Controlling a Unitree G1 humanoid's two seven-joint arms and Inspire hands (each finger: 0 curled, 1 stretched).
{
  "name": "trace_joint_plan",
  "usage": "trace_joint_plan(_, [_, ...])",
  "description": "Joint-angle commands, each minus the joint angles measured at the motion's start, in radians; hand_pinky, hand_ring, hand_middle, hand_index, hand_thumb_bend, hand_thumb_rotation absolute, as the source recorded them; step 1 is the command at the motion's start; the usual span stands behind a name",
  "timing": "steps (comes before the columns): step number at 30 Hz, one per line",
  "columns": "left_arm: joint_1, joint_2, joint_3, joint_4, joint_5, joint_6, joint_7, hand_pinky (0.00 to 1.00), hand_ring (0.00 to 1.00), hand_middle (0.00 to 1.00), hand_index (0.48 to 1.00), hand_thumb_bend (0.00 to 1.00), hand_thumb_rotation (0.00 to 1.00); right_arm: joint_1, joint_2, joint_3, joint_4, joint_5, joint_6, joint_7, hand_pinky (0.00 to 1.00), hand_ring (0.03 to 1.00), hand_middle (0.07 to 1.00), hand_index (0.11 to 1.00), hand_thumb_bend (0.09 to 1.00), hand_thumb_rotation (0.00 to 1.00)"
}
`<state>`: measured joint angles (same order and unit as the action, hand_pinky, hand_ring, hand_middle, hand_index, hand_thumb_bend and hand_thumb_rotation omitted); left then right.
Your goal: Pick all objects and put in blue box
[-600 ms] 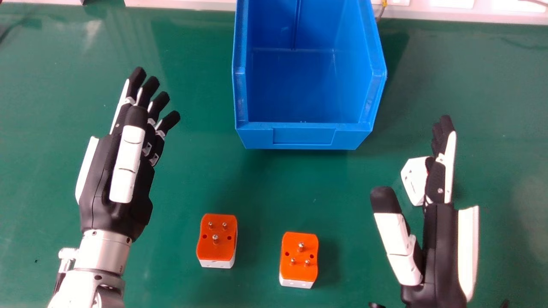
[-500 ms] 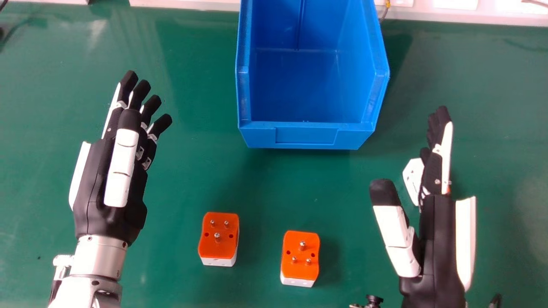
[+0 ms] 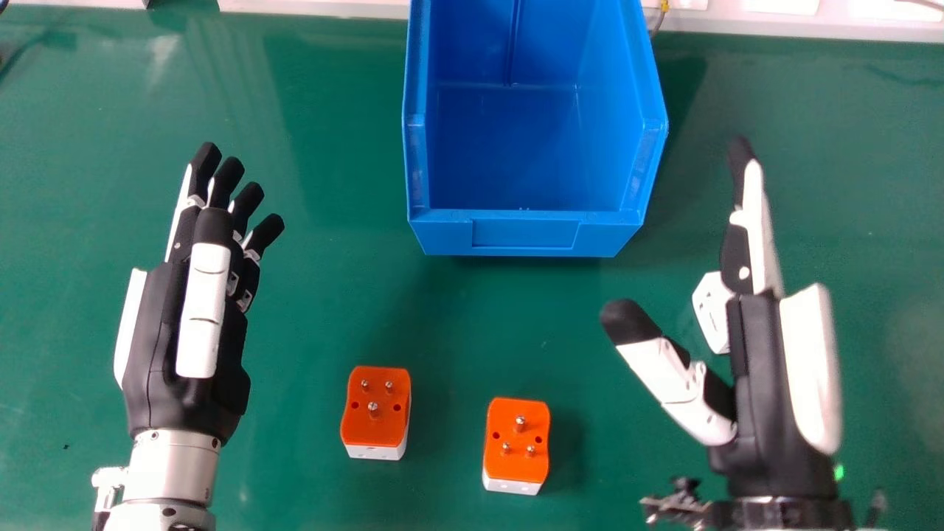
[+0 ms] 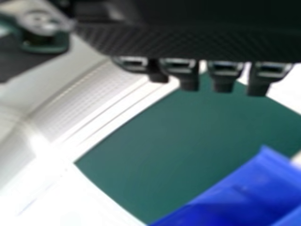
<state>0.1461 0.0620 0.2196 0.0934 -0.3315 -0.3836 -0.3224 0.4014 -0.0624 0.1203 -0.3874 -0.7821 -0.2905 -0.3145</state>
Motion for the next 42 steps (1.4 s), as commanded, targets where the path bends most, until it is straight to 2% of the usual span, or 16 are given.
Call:
trace_joint_plan(1, [0.006,-0.007,0.002,-0.027,0.022,-0.033,0.02,0.92,0.96,0.98,0.972,0.75,0.79,-0.049,-0.07,-0.104,-0.299,-0.21,0.226,0.384,0.97,0.999,1.0,1.0,0.59,1.0])
trace_joint_plan(6, [0.009,0.005,0.019,-0.015,0.017,-0.047,0.014,0.92,0.96,0.98,0.972,0.75,0.79,-0.35,-0.275,-0.254,-0.509,-0.407,0.489,1.187,0.97,0.999,1.0,1.0,0.59,1.0])
trace_joint_plan(9, [0.009,0.02,0.024,-0.008,0.02,-0.058,0.003,0.92,0.96,0.98,0.972,0.75,0.79,-0.457,-0.325,-0.268,-0.476,-0.444,0.55,1.336,0.97,0.999,1.0,1.0,0.59,1.0])
trace_joint_plan(11, [0.005,0.028,0.028,0.0,0.02,-0.057,-0.002,0.92,0.96,0.98,0.969,0.74,0.8,-0.494,-0.33,-0.259,-0.42,-0.476,0.586,1.401,0.97,0.999,1.0,1.0,0.645,0.93])
trace_joint_plan(15, [-0.006,0.026,0.038,0.009,0.001,-0.049,-0.007,0.92,0.96,0.98,0.969,0.74,0.8,-0.566,-0.357,-0.267,-0.338,-0.506,0.678,1.552,0.97,0.999,1.0,1.0,0.645,0.93])
trace_joint_plan(18, [-0.012,0.027,0.041,0.014,-0.007,-0.05,-0.013,0.92,0.96,0.98,0.969,0.74,0.8,-0.593,-0.37,-0.267,-0.331,-0.534,0.704,1.608,0.97,0.999,1.0,1.0,0.645,0.93])
trace_joint_plan(19, [-0.011,0.03,0.042,0.014,-0.01,-0.047,-0.016,0.92,0.96,0.98,0.971,0.74,0.8,-0.597,-0.371,-0.265,-0.333,-0.541,0.708,1.619,0.94,0.983,0.99,0.989,0.713,0.82])
trace_joint_plan(22, [-0.014,0.032,0.046,0.018,-0.017,-0.044,-0.019,0.92,0.96,0.98,0.971,0.74,0.8,-0.603,-0.368,-0.264,-0.342,-0.547,0.718,1.638,0.94,0.983,0.99,0.989,0.713,0.82])
trace_joint_plan(23, [-0.016,0.033,0.047,0.023,-0.018,-0.046,-0.021,0.92,0.96,0.98,0.971,0.74,0.8,-0.604,-0.368,-0.263,-0.344,-0.547,0.719,1.643,0.94,0.983,0.99,0.989,0.713,0.82])
trace_joint_plan(24, [-0.018,0.034,0.048,0.026,-0.014,-0.048,-0.02,0.92,0.96,0.98,0.973,0.74,0.8,-0.606,-0.369,-0.261,-0.345,-0.547,0.721,1.648,0.92,0.977,0.992,0.985,0.771,0.7])
trace_joint_plan(26, [-0.02,0.035,0.049,0.031,-0.006,-0.052,-0.016,0.92,0.96,0.98,0.973,0.74,0.8,-0.61,-0.369,-0.257,-0.344,-0.548,0.724,1.659,0.92,0.977,0.992,0.985,0.771,0.7])
trace_joint_plan(30, [-0.022,0.034,0.05,0.033,-0.009,-0.051,-0.017,0.92,0.96,0.98,0.973,0.74,0.8,-0.618,-0.362,-0.246,-0.335,-0.556,0.728,1.67,0.92,0.977,0.992,0.985,0.771,0.7])
trace_joint_plan(31, [-0.022,0.034,0.05,0.033,-0.008,-0.051,-0.017,0.92,0.97,0.99,0.977,0.74,0.8,-0.619,-0.357,-0.239,-0.331,-0.565,0.729,1.673,0.89,0.973,0.994,0.984,0.817,0.61])
trace_joint_plan(35, [-0.02,0.034,0.051,0.03,-0.019,-0.048,-0.024,0.92,0.97,0.99,0.977,0.74,0.8,-0.624,-0.344,-0.218,-0.311,-0.574,0.731,1.677,0.89,0.973,0.994,0.984,0.817,0.61])
trace_joint_plan(37, [-0.018,0.035,0.051,0.027,-0.016,-0.046,-0.022,0.92,0.97,0.99,0.977,0.74,0.8,-0.624,-0.344,-0.211,-0.298,-0.568,0.729,1.669,0.89,0.973,0.994,0.984,0.817,0.61])
trace_joint_plan(42, [-0.017,0.034,0.051,0.025,-0.015,-0.048,-0.021,0.92,0.97,0.99,0.983,0.73,0.8,-0.632,-0.339,-0.199,-0.252,-0.531,0.736,1.651,0.82,0.964,0.996,0.983,0.884,0.47])
